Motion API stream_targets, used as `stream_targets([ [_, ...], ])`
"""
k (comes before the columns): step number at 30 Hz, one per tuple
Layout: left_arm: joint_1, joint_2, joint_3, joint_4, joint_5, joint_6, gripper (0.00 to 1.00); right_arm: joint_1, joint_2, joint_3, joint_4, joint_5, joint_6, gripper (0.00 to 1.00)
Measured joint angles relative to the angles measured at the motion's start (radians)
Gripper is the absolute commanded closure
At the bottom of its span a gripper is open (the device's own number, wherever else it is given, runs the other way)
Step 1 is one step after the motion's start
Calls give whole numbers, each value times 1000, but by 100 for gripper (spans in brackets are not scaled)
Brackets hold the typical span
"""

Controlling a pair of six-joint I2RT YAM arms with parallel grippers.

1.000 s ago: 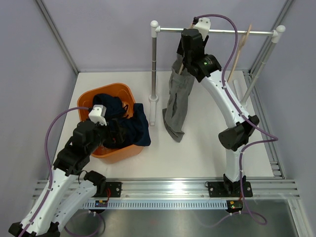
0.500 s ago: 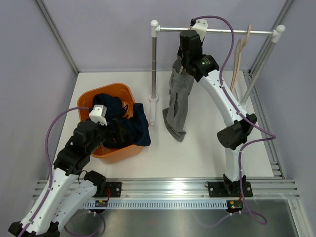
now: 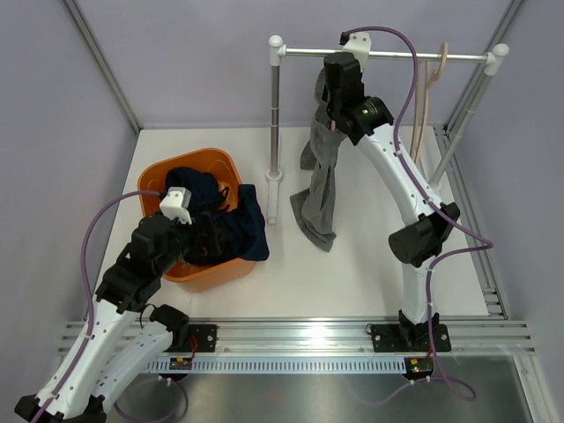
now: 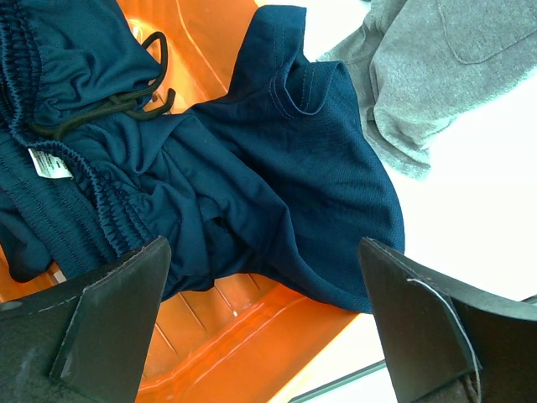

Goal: Remove the shorts from the hanger

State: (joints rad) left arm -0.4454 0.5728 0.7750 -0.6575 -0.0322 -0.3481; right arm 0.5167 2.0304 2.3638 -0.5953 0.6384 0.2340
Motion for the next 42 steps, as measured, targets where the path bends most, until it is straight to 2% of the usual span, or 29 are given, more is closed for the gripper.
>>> stream_targets([
  [9,-2,1,0,0,-2,0,1,-5,-27,18,-72,-66,-34,100],
  [20,-2,0,0,1,-2,0,1,-8,-179,16,-181,-193,-48,100],
  [27,-2,-2,4,9,4,1,1,-8,-283,-50,-205,-243,-52,100],
  [32,-16,68,137,3,14,0,1,-8,-428,-258,-195,-317,-44,100],
  [36,-110,175,301,55,-12,-11,1,-3,-584,-467,-198,-372,-27,100],
  [42,-376,372,465,128,-190,-22,1,47,-791,-681,-219,-395,10,100],
])
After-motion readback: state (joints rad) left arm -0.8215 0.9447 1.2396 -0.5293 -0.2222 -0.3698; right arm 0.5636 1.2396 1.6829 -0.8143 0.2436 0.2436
